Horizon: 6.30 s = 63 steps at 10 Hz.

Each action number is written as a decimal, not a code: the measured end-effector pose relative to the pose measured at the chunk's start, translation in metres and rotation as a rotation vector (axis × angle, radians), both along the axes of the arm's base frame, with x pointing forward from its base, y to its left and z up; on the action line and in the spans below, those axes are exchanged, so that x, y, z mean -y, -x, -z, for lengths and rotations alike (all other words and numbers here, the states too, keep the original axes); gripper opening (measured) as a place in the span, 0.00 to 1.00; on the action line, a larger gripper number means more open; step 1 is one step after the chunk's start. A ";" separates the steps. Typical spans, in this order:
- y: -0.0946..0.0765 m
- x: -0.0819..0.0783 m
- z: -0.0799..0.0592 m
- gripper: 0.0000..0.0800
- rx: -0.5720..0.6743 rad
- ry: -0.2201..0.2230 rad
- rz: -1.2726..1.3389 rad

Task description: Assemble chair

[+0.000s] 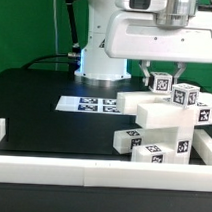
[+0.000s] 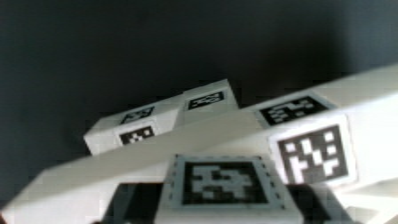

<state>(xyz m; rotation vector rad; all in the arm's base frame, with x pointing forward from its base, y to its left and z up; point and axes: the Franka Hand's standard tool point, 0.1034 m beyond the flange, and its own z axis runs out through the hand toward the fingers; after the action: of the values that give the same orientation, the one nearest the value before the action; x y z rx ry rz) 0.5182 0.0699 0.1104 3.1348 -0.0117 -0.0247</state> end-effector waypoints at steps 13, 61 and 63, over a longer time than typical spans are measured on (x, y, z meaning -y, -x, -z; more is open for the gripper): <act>0.001 -0.004 0.001 0.34 0.001 0.005 0.760; 0.001 -0.005 0.002 0.75 -0.004 -0.002 1.041; 0.001 -0.007 0.002 0.80 -0.002 0.000 0.871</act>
Offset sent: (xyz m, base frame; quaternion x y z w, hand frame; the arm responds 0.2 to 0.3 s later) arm 0.0000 0.0000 0.0000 0.0000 0.0000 0.1938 0.9810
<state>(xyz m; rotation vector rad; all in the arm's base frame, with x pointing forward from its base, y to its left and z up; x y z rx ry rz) 0.5169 0.0768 0.1083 2.8437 -1.3359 -0.0294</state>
